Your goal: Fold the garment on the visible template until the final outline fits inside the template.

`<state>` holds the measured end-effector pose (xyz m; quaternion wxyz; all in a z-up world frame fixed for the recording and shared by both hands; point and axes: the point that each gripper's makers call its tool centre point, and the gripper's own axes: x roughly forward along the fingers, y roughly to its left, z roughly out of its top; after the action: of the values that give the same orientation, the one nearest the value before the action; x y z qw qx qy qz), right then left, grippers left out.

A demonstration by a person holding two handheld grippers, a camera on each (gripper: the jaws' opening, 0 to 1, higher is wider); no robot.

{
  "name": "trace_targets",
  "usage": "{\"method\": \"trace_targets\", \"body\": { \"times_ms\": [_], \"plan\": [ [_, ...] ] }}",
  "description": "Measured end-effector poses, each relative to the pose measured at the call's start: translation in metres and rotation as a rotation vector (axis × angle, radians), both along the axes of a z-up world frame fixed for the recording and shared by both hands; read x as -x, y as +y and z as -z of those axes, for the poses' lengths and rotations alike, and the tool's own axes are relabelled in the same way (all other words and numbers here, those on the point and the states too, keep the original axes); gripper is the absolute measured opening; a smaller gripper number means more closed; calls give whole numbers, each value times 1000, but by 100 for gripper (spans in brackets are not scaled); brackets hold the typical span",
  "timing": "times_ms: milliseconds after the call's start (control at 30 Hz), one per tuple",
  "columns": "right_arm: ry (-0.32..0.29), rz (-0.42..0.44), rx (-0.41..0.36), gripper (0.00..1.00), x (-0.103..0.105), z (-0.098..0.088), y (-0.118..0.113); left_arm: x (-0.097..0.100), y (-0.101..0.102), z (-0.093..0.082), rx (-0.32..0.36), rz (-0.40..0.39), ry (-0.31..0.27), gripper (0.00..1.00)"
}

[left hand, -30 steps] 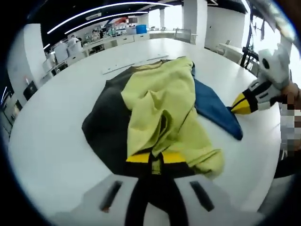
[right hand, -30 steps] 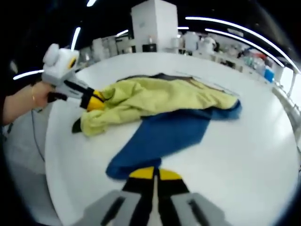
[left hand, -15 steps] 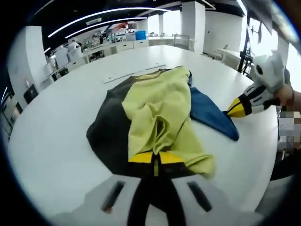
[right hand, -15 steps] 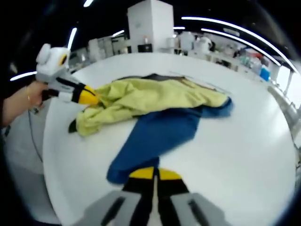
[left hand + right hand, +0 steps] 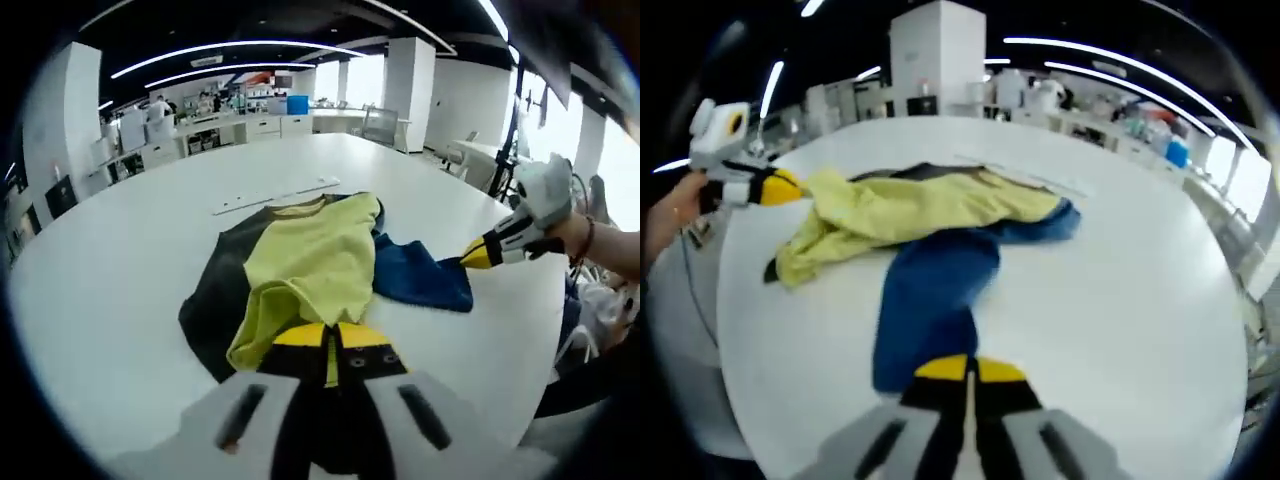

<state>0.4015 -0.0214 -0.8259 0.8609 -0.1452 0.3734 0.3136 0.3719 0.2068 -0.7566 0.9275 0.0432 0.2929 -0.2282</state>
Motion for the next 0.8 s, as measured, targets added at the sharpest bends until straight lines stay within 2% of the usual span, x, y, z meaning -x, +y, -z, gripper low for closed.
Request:
{"method": "trace_targets", "body": {
  "times_ms": [500,800],
  "plan": [
    [-45,58,79,0,-21,-11,-54,24,-49,-16,37,126,4,0],
    [-62,94,136,0,-31,-16,-87,46,-97,-18,61,250,27,0]
  ]
}}
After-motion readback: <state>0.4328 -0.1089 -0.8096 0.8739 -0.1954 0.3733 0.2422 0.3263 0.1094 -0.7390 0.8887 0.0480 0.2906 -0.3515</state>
